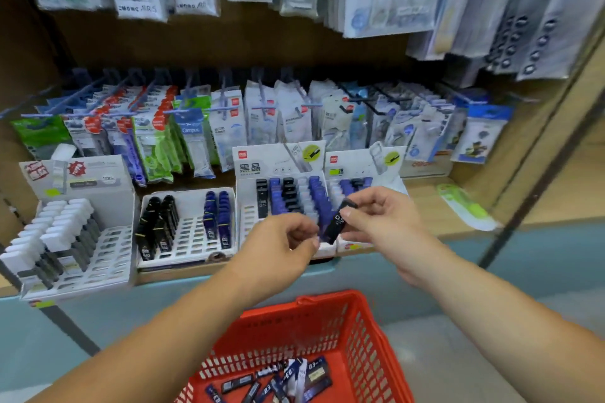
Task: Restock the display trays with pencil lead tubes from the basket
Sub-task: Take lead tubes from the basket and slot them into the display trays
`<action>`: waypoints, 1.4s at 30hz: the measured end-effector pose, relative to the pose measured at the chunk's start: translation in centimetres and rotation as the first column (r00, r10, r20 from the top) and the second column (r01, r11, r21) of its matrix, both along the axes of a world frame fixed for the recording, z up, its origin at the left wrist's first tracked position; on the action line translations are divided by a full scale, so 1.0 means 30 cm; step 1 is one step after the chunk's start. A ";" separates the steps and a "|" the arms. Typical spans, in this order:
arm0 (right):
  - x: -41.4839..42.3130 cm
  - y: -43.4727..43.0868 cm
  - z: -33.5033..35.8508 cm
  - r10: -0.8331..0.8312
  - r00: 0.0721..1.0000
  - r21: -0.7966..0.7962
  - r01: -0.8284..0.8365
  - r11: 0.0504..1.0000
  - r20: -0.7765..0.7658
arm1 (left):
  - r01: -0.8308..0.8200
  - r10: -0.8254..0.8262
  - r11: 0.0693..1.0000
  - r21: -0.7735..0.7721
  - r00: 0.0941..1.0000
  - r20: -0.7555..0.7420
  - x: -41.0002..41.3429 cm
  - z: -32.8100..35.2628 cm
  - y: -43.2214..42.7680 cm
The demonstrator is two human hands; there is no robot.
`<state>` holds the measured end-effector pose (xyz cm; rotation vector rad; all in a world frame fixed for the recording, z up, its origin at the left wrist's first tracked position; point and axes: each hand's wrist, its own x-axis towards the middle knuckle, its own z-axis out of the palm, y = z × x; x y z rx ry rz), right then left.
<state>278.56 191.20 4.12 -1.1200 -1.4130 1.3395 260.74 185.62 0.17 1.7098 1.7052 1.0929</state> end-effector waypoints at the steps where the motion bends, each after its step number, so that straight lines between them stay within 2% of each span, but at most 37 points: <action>1: 0.046 0.017 0.002 -0.051 0.998 0.020 0.051 0.999 0.023 | 0.006 -0.007 1.000 -0.013 1.000 -0.020 0.025 -0.008 0.011; 5: 0.197 0.113 -0.018 -0.158 0.974 0.080 0.147 0.986 0.161 | -0.002 -0.004 0.998 -0.061 0.995 -0.097 0.115 -0.035 0.065; 12: 0.267 0.301 -0.094 -0.093 0.916 0.185 0.020 0.982 0.390 | 0.023 -0.056 0.983 -0.185 0.983 -0.175 0.216 -0.115 0.171; 15: 0.278 0.337 -0.163 -0.082 0.924 0.206 0.004 0.979 0.374 | 0.060 -0.102 0.975 -0.213 0.976 -0.192 0.219 -0.167 0.189; 19: 0.292 0.380 -0.188 -0.043 0.953 0.192 -0.016 0.981 0.299 | 0.058 -0.090 0.985 -0.161 0.975 -0.204 0.225 -0.203 0.198; 23: 0.289 0.398 -0.195 0.078 0.925 0.239 -0.176 0.955 0.372 | 0.044 -0.070 0.989 -0.142 0.981 -0.182 0.222 -0.222 0.204; 25: 0.279 0.400 -0.212 0.084 0.909 0.269 -0.208 0.941 0.409 | 0.054 -0.078 0.989 -0.140 0.982 -0.174 0.221 -0.228 0.203; 28: 0.263 0.415 -0.242 -0.004 0.849 0.348 -0.212 0.913 0.528 | 0.039 -0.052 0.991 -0.127 0.994 -0.101 0.222 -0.231 0.200; 32: 0.261 0.382 -0.257 -0.131 0.753 0.441 -0.226 0.869 0.645 | -0.060 0.060 0.994 -0.093 0.998 0.001 0.221 -0.227 0.155; 35: 0.264 0.283 -0.224 -0.283 0.711 0.551 -0.174 0.816 0.643 | -0.109 0.112 0.992 -0.062 0.993 0.046 0.209 -0.241 0.071; 37: 0.241 0.191 -0.238 -0.246 0.723 0.521 -0.181 0.834 0.646 | -0.130 0.135 0.988 -0.077 0.989 0.061 0.187 -0.288 -0.010; 39: 0.198 0.096 -0.309 -0.080 0.716 0.380 -0.270 0.885 0.694 | -0.140 0.146 0.983 -0.117 0.988 0.049 0.152 -0.357 -0.095; 42: 0.141 -0.041 -0.488 0.224 0.605 0.085 -0.439 0.895 0.764 | -0.153 0.166 0.967 -0.206 0.985 0.047 0.082 -0.477 -0.232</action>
